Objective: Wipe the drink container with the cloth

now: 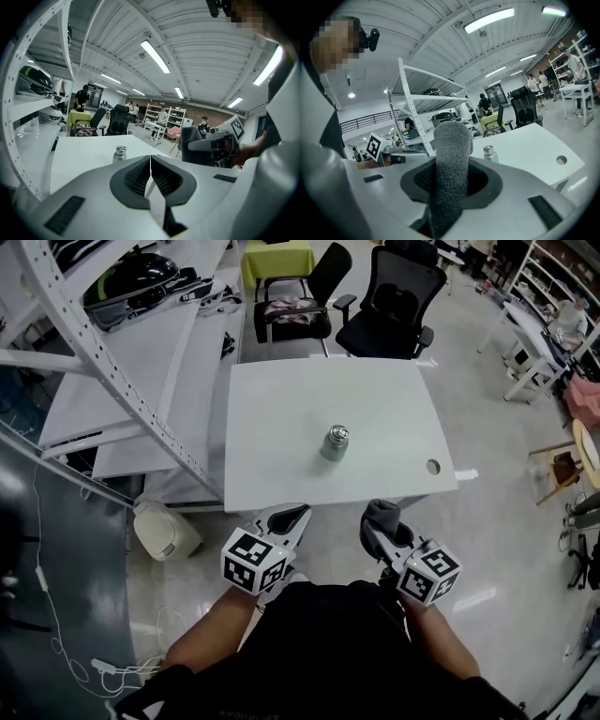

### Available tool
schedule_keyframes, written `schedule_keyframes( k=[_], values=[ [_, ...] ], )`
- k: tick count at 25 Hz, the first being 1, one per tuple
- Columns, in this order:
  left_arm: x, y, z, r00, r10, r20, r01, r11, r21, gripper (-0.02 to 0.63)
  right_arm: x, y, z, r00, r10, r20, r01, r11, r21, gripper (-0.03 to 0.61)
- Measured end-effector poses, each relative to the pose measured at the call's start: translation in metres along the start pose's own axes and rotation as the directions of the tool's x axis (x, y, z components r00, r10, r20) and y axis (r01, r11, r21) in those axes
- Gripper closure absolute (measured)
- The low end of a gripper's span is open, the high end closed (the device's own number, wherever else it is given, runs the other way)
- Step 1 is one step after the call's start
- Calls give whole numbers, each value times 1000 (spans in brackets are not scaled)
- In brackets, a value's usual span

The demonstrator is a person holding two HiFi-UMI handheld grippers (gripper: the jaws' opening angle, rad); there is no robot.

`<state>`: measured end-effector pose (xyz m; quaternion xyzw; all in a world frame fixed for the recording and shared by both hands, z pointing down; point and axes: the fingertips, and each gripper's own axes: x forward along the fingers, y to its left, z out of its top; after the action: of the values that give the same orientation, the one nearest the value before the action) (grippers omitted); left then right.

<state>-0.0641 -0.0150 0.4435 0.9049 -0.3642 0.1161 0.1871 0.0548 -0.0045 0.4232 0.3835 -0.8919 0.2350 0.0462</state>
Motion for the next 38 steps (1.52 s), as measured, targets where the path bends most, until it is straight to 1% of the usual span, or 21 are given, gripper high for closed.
schedule_keyframes(
  k=[7, 10, 13, 16, 19, 26, 29, 32, 36, 38],
  values=[
    [18, 22, 1, 1000, 3, -12, -4, 1000, -30, 597, 20, -23, 11, 1000, -12, -19, 12, 1000, -14, 466],
    [26, 29, 5, 1000, 26, -16, -27, 999, -43, 597, 27, -40, 20, 1000, -6, -31, 5, 1000, -25, 466],
    [36, 43, 10, 998, 67, -22, -68, 996, -55, 597, 41, -64, 30, 999, 8, -35, -9, 1000, -11, 466],
    [49, 61, 16, 992, 122, -34, -124, 990, -70, 597, 61, -84, 43, 998, 51, -47, -51, 999, -2, 466],
    [69, 76, 25, 984, 172, -48, -175, 982, -66, 597, 78, -101, 62, 994, 97, -59, -98, 995, -13, 466],
    [118, 83, 54, 970, 238, -42, -240, 970, -40, 597, 104, -139, 85, 974, 205, -99, -209, 977, -35, 466],
    [132, 85, 52, 959, 274, -69, -275, 961, -18, 597, 111, -152, 87, 961, 245, -125, -250, 968, -24, 466],
    [143, 94, 42, 939, 325, -116, -327, 945, 2, 595, 118, -163, 87, 946, 287, -150, -294, 956, -23, 466],
    [153, 106, 36, 917, 370, -151, -368, 929, 44, 595, 132, -175, 85, 937, 314, -154, -319, 948, -8, 466],
    [154, 110, 34, 910, 379, -167, -373, 925, 70, 595, 142, -176, 81, 934, 321, -159, -325, 946, 1, 466]
  ],
)
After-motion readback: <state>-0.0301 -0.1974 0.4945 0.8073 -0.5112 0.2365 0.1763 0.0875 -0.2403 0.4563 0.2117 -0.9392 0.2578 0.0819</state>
